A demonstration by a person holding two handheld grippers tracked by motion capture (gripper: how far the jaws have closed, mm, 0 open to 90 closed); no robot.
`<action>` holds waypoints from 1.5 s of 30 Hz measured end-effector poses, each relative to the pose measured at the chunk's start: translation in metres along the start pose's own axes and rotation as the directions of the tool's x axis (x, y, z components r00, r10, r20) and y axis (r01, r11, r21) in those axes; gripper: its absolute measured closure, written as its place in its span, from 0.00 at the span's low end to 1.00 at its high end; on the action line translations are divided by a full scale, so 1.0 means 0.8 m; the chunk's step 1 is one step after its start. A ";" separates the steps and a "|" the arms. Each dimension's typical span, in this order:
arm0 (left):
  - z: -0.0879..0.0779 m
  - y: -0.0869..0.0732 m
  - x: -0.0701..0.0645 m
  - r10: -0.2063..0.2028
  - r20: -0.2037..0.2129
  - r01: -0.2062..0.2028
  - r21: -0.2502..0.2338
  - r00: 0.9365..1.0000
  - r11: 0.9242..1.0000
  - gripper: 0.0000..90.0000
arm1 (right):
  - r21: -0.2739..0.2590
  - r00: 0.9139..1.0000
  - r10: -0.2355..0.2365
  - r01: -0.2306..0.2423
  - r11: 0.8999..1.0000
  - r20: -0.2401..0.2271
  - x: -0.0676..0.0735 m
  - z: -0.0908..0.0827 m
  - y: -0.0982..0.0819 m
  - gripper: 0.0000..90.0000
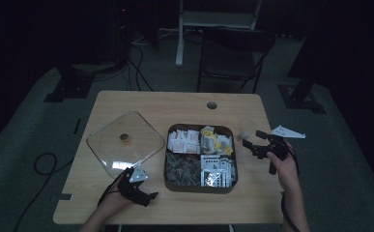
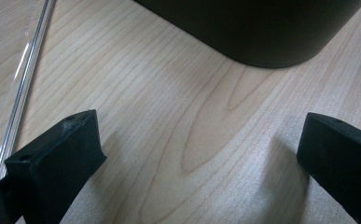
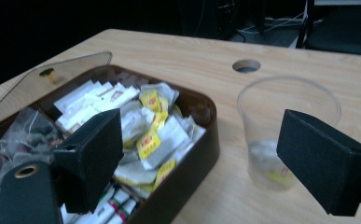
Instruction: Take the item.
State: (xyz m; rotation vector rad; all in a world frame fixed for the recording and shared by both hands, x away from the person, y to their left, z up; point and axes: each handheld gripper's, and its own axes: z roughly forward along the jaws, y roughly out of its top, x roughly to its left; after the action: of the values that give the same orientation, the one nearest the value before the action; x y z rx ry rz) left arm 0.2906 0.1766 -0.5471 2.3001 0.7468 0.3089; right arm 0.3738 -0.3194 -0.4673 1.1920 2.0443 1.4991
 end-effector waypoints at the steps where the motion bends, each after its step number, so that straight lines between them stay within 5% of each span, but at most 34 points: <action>1: 0.000 0.000 0.000 0.003 -0.001 -0.003 0.002 1.000 1.000 0.00 | 0.003 1.000 -0.001 0.001 1.000 0.004 0.000 -0.001 -0.004 0.16; 11: 0.000 0.000 0.000 -0.002 -0.005 0.002 0.003 1.000 1.000 0.00 | 0.010 1.000 -0.005 0.005 1.000 -0.016 -0.004 -0.006 -0.039 0.16; 26: 0.000 0.000 -0.001 -0.004 -0.007 0.004 0.003 1.000 1.000 0.00 | 0.087 0.999 -0.020 0.023 0.996 -0.043 -0.002 0.006 -0.084 0.16; 33: -0.001 0.000 -0.001 -0.008 -0.011 0.008 0.005 1.000 1.000 0.00 | 0.155 0.999 -0.029 0.035 0.987 -0.041 -0.003 0.012 -0.097 0.16; 45: -0.001 -0.001 -0.003 -0.019 -0.021 0.019 0.003 1.000 1.000 0.00 | 0.245 0.991 -0.137 0.134 0.960 -0.005 0.008 0.027 -0.101 0.16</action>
State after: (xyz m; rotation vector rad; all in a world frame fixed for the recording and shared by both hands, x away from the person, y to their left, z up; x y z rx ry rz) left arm 0.2882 0.1762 -0.5470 2.2941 0.7798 0.3232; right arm 0.3506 -0.3083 -0.5469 1.1171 2.3040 1.1999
